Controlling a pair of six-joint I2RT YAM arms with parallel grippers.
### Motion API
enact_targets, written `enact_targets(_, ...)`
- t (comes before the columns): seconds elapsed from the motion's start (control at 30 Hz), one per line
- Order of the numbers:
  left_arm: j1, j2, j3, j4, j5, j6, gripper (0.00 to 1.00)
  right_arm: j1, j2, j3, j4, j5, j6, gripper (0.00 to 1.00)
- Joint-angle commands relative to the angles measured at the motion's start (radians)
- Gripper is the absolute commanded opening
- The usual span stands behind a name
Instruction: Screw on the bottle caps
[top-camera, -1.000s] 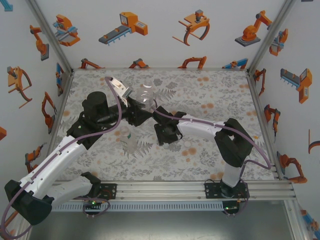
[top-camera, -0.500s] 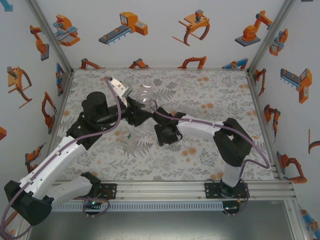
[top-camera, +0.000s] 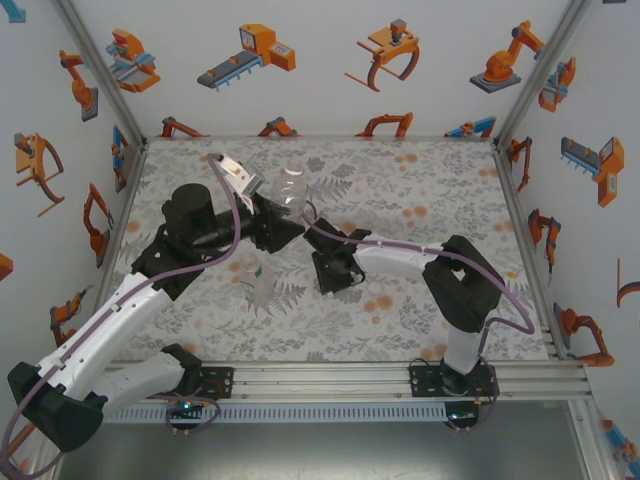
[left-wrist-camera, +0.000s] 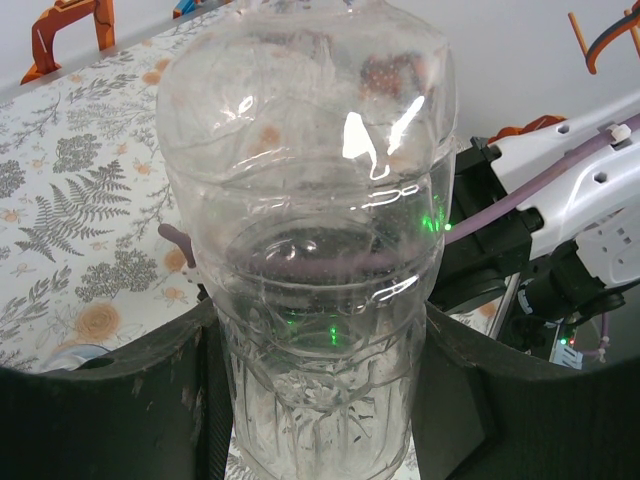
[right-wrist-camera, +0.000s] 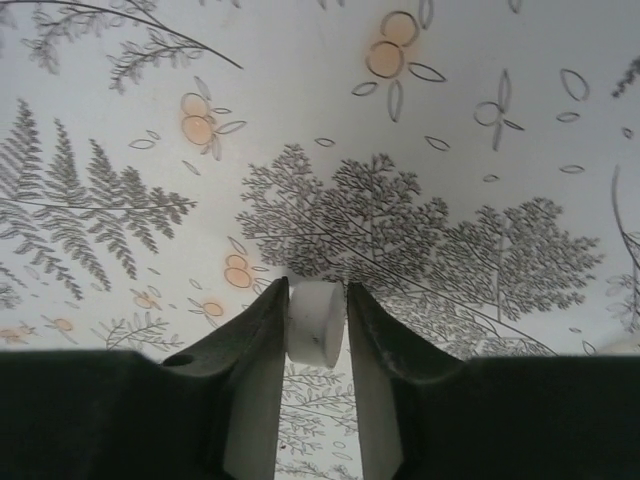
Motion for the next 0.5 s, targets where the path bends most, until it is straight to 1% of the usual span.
enact_targets(0.0, 0.001, -0.02, 0.009, 0.038, 0.013, -0.016, 0.07, -0.016, 0.013, -0.054, 0.074, -0.069, 0.053, 0.27)
enact_targets(0.07, 0.0, -0.02, 0.009, 0.037, 0.014, -0.015, 0.07, -0.028, 0.005, -0.074, 0.12, -0.105, 0.075, 0.25)
enact_targets(0.17, 0.001, -0.02, 0.01, 0.037, 0.011, -0.013, 0.07, -0.061, -0.015, -0.122, 0.215, -0.171, 0.113, 0.25)
enact_targets(0.33, 0.0, -0.016, 0.015, 0.036, 0.013, -0.012, 0.07, -0.151, -0.057, -0.263, 0.461, -0.301, 0.212, 0.26)
enact_targets(0.4, 0.0, -0.014, 0.016, 0.033, 0.013, -0.011, 0.07, -0.188, -0.067, -0.306, 0.5, -0.32, 0.232, 0.27)
enact_targets(0.47, 0.001, -0.013, 0.019, 0.032, 0.013, -0.011, 0.07, -0.22, -0.083, -0.343, 0.495, -0.318, 0.228, 0.28)
